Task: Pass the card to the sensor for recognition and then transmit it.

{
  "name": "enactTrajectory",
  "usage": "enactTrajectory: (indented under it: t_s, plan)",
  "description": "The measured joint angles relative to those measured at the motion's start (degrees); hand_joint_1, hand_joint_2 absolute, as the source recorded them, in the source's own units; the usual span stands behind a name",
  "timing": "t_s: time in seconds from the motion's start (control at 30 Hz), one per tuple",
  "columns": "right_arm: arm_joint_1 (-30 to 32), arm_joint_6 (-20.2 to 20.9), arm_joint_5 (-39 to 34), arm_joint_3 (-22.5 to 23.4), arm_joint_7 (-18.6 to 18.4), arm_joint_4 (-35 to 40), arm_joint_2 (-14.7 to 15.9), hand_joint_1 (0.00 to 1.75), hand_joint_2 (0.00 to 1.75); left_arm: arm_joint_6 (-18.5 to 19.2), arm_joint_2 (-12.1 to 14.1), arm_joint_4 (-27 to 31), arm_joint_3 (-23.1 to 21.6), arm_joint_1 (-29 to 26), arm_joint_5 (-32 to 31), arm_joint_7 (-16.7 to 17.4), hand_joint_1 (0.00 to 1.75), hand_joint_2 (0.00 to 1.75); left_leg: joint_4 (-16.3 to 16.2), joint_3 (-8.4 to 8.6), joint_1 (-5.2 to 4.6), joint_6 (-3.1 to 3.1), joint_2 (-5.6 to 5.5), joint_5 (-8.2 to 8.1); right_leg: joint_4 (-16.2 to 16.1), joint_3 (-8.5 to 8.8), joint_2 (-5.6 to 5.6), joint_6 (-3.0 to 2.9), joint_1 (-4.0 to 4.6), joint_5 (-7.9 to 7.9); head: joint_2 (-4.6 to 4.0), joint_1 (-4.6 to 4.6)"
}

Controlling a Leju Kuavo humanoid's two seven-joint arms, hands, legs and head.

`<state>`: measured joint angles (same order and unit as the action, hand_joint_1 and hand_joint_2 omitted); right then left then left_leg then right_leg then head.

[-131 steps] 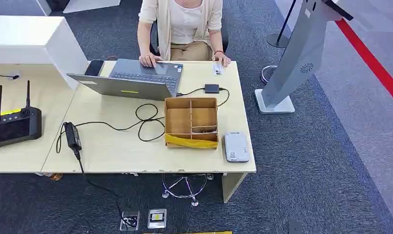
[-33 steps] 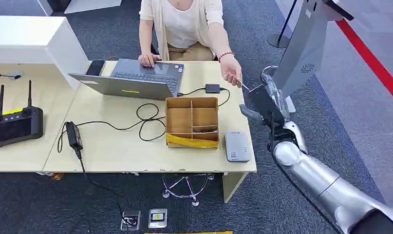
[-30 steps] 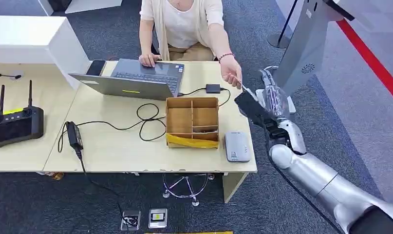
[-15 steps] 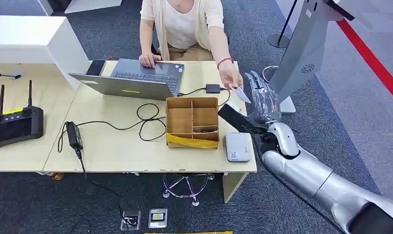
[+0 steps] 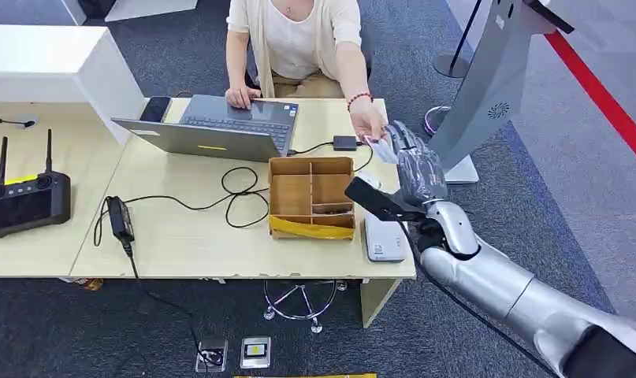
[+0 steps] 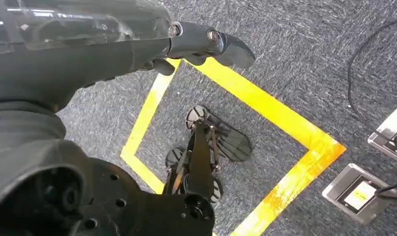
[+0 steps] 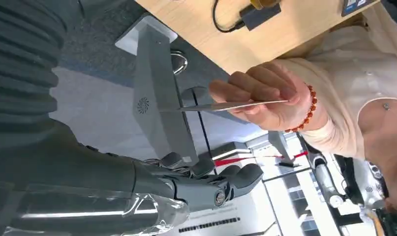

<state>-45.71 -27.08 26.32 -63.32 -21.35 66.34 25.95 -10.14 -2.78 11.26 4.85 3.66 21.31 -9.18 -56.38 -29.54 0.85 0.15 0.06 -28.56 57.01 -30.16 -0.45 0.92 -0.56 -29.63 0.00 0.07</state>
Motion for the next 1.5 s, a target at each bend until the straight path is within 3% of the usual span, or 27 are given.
enactTrajectory:
  t_s: [0.07, 0.1, 0.13, 0.17, 1.5]
  plan:
    - [-0.05, -0.13, -0.09, -0.02, 0.07, 0.00, 0.00, 0.09, 1.75, 0.00, 0.00, 0.00, -0.11, 0.00, 0.05, 0.04, 0.00, 0.00, 0.00, 0.00, 0.00, 0.00, 0.00, 0.00, 0.00, 0.00, 0.00, 0.00, 0.00, 0.00, 0.00, 0.00]
    - [-0.08, -0.15, -0.09, -0.04, 0.09, 0.00, 0.00, 1.59, 1.75, 0.00, 0.00, 0.00, -0.31, 0.00, 0.02, 0.06, 0.00, 0.00, 0.00, 0.00, 0.00, 0.00, 0.00, 0.00, 0.00, 0.00, 0.00, 0.00, 0.00, 0.00, 0.00, 0.00]
    - [-0.10, -0.15, -0.09, -0.04, 0.11, 0.00, -0.02, 1.59, 1.75, -0.04, 0.00, 0.00, -0.46, 0.00, 0.02, 0.13, 0.00, 0.00, 0.00, 0.00, 0.00, 0.00, 0.00, 0.00, 0.00, 0.00, 0.00, 0.00, 0.00, 0.00, 0.00, 0.00]
    - [-0.11, -0.15, -0.09, -0.04, 0.11, 0.00, -0.02, 1.75, 1.75, -0.11, 0.00, 0.00, -0.48, 0.00, 0.02, 0.22, 0.00, 0.00, 0.00, 0.00, 0.00, 0.00, 0.00, 0.00, 0.00, 0.00, 0.00, 0.00, 0.00, 0.00, 0.00, 0.00]
    - [0.03, -2.34, -1.62, -0.04, -1.29, -0.50, 0.63, 1.75, 1.75, -1.09, 0.00, 0.00, -2.32, -0.03, 0.53, 1.84, 0.00, 0.00, -0.01, 0.02, 0.00, 0.00, 0.01, 0.00, 0.00, -0.03, 0.04, 0.00, 0.00, 0.00, 0.00, 0.00]
